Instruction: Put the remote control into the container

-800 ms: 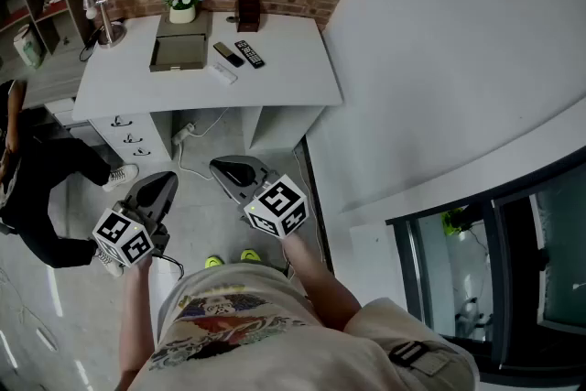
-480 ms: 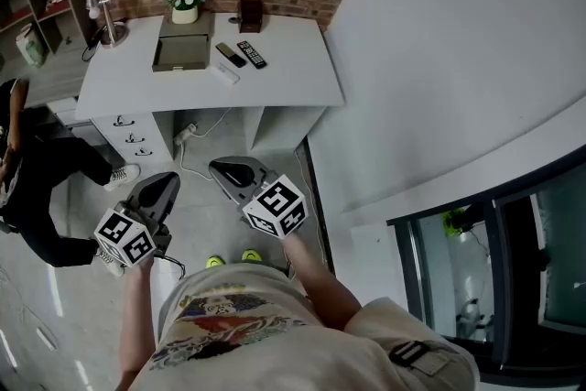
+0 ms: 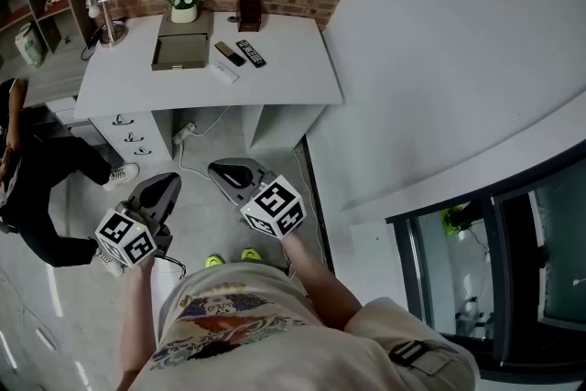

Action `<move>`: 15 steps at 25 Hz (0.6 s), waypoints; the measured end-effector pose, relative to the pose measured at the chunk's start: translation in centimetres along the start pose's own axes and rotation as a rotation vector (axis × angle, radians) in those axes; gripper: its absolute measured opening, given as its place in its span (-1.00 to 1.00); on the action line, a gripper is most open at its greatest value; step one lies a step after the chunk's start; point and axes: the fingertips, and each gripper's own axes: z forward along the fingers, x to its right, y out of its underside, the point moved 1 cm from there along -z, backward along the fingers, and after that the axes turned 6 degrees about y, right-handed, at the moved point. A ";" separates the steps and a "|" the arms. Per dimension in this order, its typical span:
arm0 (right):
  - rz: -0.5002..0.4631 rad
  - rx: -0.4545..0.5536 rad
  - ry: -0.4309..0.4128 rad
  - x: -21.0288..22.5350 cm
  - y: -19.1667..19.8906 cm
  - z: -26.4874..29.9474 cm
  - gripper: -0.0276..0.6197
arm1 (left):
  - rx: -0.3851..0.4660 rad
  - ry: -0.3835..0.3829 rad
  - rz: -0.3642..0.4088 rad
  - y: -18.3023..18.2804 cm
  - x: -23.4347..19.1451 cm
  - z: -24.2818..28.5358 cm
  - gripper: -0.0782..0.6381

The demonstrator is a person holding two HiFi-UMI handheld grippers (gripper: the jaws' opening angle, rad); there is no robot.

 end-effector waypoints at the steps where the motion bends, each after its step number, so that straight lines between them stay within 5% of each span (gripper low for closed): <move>1: 0.002 -0.002 -0.003 -0.1 0.1 0.0 -0.88 | 0.000 0.001 -0.001 0.1 0.0 0.0 -0.77; 15: 0.000 -0.029 0.009 -1.1 1.0 -0.3 -0.88 | -0.001 0.011 -0.013 0.5 0.5 -1.2 -0.77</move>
